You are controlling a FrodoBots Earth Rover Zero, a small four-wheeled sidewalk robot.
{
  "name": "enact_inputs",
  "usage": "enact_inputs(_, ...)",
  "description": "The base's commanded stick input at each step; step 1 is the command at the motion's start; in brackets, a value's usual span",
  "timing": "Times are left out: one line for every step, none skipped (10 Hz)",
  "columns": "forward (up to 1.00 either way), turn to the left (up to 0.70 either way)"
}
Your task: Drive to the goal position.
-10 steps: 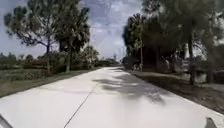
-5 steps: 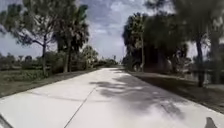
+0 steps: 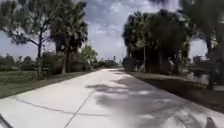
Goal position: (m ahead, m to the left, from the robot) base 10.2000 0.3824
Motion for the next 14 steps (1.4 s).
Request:
enact_inputs(0.7,0.0)
enact_inputs(0.7,0.0)
enact_inputs(0.7,0.0)
enact_inputs(0.7,0.0)
enact_inputs(0.7,0.0)
enact_inputs(0.7,0.0)
enact_inputs(0.7,0.0)
enact_inputs(0.7,0.0)
enact_inputs(0.7,0.0)
enact_inputs(0.7,0.0)
enact_inputs(0.7,0.0)
enact_inputs(0.7,0.0)
enact_inputs(0.7,0.0)
enact_inputs(0.7,0.0)
